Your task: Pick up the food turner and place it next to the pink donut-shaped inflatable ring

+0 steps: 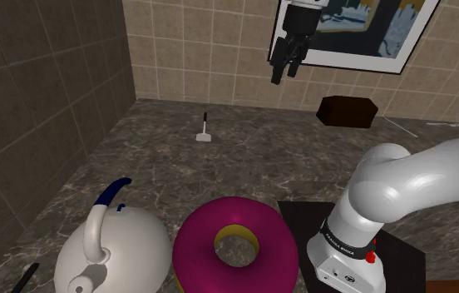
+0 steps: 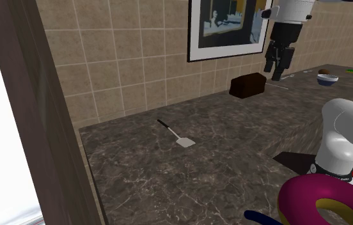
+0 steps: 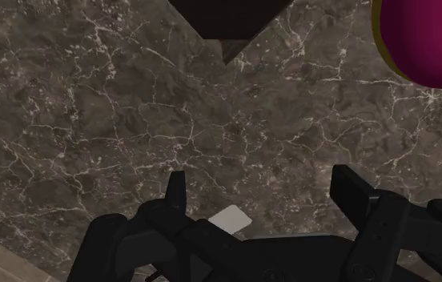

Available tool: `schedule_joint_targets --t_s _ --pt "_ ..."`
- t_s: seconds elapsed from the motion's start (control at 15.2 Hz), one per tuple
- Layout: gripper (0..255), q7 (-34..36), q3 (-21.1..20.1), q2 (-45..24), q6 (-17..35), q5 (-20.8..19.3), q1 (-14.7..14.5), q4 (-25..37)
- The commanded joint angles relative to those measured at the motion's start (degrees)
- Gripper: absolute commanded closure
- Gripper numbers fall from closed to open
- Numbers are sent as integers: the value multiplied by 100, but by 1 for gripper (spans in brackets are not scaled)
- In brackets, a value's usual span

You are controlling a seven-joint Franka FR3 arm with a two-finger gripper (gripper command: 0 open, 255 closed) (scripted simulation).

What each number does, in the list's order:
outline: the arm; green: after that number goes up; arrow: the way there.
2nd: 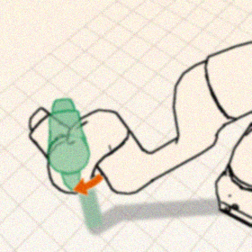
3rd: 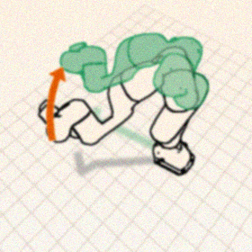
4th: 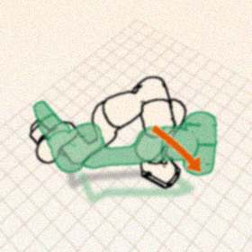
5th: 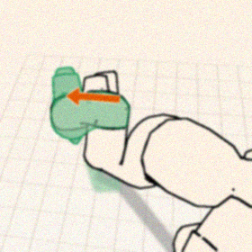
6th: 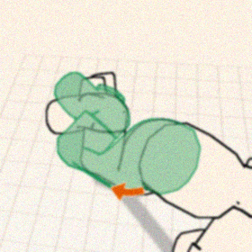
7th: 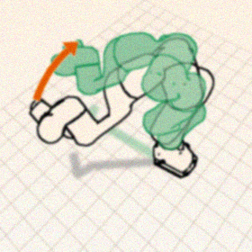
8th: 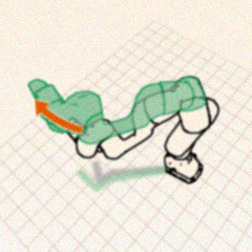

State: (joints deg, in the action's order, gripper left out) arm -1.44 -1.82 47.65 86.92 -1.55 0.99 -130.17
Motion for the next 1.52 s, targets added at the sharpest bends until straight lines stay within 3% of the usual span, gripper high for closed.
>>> schedule_joint_targets --t_s 0.0,0.73,1.45 --pt "0 0 0 0 0 0 0 0" --pt "0 1529 -458 -1889 1789 162 451 57" --pt "0 3024 -653 -4159 3017 -73 839 1038"
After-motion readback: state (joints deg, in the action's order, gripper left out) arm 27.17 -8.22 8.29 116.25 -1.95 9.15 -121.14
